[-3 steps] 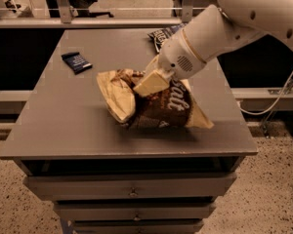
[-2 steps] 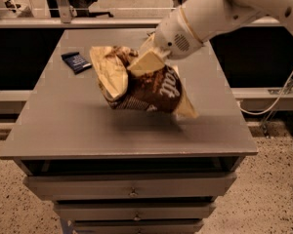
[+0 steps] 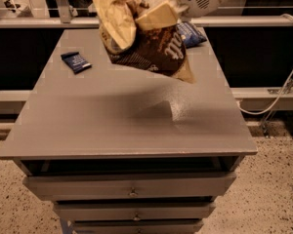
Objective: Pick brown chip bag
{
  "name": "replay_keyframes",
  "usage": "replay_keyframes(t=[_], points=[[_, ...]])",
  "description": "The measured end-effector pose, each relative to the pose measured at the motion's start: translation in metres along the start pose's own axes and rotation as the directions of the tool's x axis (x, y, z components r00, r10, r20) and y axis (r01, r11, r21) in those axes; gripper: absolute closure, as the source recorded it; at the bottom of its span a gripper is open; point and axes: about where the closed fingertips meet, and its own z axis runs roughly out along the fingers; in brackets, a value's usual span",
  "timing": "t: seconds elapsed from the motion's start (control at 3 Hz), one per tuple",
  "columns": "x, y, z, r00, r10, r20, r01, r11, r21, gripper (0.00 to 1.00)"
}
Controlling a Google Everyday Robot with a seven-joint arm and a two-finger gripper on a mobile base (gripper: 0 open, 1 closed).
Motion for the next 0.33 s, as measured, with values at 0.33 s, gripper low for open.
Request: replay_keyframes(t=[0.33], points=[[-0.011, -0.004, -0.0074, 1.0, -0.018, 0.018, 0.017, 0.9997, 0.016, 1.0]])
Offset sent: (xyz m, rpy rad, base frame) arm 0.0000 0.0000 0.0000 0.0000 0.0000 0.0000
